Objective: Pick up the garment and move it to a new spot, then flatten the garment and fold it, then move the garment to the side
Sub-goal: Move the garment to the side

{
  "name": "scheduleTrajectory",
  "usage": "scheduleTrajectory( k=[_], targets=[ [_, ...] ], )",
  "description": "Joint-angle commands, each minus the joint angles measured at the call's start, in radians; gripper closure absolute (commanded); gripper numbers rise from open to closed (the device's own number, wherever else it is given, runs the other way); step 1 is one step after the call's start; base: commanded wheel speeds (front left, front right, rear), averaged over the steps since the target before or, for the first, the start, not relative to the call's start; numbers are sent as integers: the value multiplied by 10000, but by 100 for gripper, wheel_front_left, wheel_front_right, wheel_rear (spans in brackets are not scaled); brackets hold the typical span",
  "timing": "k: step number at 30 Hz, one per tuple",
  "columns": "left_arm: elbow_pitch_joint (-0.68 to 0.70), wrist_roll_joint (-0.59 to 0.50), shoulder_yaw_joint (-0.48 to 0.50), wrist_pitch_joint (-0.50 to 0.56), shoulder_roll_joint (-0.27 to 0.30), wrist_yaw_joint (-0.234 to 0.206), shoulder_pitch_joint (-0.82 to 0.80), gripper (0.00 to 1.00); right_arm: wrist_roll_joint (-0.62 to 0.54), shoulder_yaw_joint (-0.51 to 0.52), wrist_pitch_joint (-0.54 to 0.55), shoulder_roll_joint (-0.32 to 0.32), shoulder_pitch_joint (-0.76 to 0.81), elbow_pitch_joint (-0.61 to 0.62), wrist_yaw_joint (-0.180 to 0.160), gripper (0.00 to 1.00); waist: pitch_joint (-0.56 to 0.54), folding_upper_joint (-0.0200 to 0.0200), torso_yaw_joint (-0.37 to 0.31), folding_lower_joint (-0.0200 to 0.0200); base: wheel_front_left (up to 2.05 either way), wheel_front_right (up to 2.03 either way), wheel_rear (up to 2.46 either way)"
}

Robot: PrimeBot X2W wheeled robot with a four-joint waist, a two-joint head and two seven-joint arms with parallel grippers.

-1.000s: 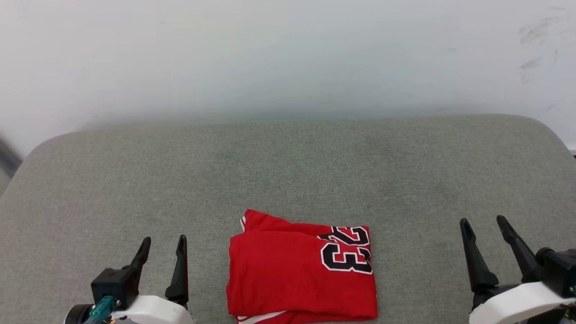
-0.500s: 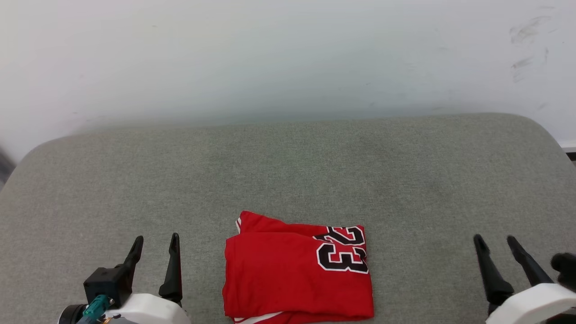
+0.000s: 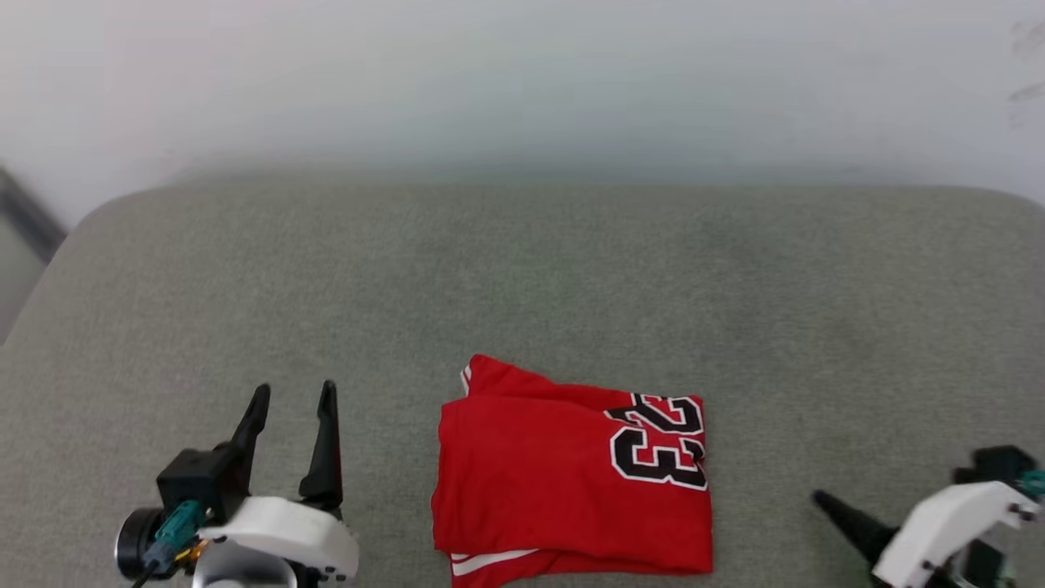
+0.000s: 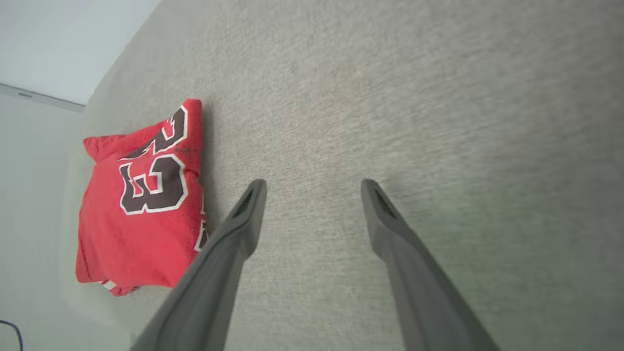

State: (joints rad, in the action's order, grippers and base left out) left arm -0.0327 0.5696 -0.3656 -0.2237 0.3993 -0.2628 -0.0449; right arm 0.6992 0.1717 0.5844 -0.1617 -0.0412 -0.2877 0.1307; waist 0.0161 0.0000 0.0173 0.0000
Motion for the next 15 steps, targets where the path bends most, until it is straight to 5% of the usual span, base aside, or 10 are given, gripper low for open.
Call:
scheduleTrajectory(
  k=[1,13,14,15],
  targets=[
    [4,-78,-32,-27,-32,52,-250,0,441,-248,292,161,-369,-205,2,0,386,0,330,0,0,0,0],
    [-225,-261,-247,-86,-147,264,-1085,0,3416,-2193,1149,545,-1962,-2121,-7,3,1350,0,1073,0,0,0,0],
    [-263,-274,-255,-93,-146,246,-1087,0,3509,-2336,1097,530,-2019,-2273,-9,32,1338,0,1095,0,0,0,0],
    [-290,-284,-265,-100,-146,237,-1094,0,3679,-2448,1120,560,-2053,-2407,-9,100,1321,0,1108,0,0,0,0]
  ],
)
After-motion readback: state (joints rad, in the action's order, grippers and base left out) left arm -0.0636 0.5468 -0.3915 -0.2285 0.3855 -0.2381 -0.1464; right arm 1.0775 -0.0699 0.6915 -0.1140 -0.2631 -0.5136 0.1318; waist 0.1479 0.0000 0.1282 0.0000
